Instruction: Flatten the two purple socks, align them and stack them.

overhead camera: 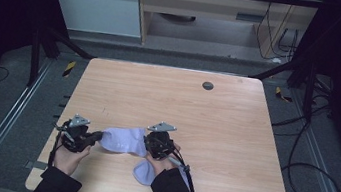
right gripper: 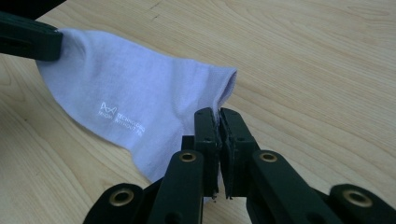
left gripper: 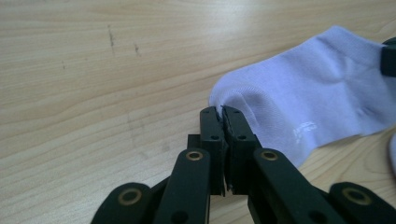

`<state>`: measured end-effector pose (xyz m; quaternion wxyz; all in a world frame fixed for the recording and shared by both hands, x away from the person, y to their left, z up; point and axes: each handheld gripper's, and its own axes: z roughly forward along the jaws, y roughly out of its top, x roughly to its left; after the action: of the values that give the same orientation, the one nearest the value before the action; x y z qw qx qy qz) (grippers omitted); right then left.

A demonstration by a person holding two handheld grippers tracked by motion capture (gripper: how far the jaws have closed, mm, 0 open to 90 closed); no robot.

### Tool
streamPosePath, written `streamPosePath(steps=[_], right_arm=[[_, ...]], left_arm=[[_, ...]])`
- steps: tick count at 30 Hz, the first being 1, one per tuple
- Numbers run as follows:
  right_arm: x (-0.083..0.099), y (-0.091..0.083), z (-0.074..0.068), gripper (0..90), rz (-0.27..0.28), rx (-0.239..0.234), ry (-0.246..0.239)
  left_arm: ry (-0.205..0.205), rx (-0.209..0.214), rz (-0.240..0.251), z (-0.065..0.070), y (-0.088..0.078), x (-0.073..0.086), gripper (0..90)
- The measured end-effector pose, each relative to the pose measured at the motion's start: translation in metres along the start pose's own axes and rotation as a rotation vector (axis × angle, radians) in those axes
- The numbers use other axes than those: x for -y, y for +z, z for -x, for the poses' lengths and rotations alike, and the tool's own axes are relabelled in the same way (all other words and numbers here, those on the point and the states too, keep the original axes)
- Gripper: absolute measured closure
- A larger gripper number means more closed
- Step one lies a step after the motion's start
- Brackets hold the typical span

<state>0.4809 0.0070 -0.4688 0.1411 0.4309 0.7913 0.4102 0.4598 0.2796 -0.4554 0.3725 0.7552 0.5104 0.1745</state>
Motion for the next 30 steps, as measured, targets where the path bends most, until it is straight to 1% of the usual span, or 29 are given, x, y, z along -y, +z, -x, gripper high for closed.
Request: streamPosePath(steps=[4,9,14,21,23,25,26,27,28,30], right_arm=[[-0.002,-0.009,0.004,86.4,-0.017,-0.004,-0.008],[-0.004,-0.025,0.011,86.5,-0.022,0.005,-0.023],[-0.003,-0.044,0.018,86.6,-0.029,0.004,-0.025],[0.003,-0.063,0.028,86.6,-0.047,0.011,-0.018],[0.005,-0.068,0.032,86.6,-0.052,0.015,-0.025],[0.007,-0.073,0.034,86.6,-0.057,0.016,-0.021],[0.008,-0.076,0.036,86.6,-0.061,0.016,-0.027],[0.01,-0.08,0.037,86.6,-0.065,0.016,-0.02],[0.011,-0.083,0.038,86.6,-0.064,0.017,-0.03],[0.013,-0.09,0.041,86.6,-0.066,0.019,-0.032]], left_arm=[[0.003,0.019,0.014,0.005,-0.006,-0.003,87.3],[0.02,0.036,0.019,0.016,-0.01,-0.007,87.3],[0.045,0.059,0.004,0.031,-0.009,-0.008,87.3],[0.084,0.079,-0.01,0.054,-0.008,-0.008,87.2],[0.097,0.085,-0.016,0.061,-0.008,-0.007,87.2],[0.106,0.088,-0.018,0.066,-0.008,-0.007,87.2],[0.11,0.091,-0.019,0.069,-0.008,-0.007,87.2],[0.113,0.096,-0.021,0.072,-0.008,-0.006,87.1],[0.117,0.101,-0.025,0.074,-0.007,-0.006,87.1],[0.125,0.113,-0.032,0.08,-0.006,-0.005,87.1]])
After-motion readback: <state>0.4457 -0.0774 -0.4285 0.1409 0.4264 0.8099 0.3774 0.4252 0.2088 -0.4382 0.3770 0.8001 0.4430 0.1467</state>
